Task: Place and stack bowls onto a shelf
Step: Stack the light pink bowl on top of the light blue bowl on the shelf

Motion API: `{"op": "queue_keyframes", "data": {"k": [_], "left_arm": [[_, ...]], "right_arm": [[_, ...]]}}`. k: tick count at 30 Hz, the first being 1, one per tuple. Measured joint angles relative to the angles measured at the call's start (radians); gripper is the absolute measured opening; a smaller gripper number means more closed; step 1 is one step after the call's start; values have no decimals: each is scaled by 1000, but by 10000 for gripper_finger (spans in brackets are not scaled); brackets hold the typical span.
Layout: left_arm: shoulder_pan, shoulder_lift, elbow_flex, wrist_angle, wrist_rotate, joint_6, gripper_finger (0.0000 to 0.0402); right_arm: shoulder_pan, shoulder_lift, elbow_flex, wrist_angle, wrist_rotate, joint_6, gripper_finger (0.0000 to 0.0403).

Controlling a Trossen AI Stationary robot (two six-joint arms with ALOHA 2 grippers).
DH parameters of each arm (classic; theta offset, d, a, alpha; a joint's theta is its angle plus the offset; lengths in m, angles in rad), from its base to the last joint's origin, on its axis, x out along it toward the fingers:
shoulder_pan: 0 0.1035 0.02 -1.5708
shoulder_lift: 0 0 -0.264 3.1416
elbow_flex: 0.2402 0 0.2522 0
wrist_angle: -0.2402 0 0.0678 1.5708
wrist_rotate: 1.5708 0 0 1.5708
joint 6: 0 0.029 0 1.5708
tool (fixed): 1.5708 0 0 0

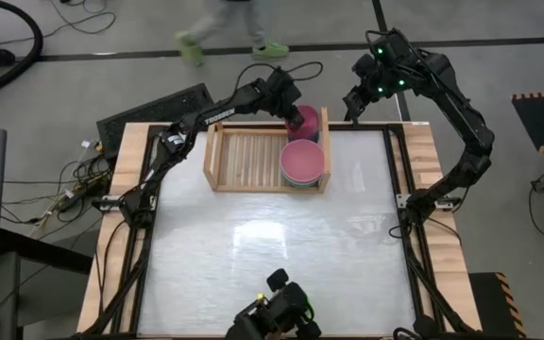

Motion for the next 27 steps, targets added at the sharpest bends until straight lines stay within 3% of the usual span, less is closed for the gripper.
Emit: {"op": "queue_keyframes", "data": {"k": [22, 27], "left_arm": [[-17, 63, -3, -6, 5, 29, 0], [-25, 63, -3, 28, 4, 97, 26]], "right_arm": [[-5, 0, 0, -1, -1, -3, 119], [-5, 0, 0, -2, -2, -3, 119]]}}
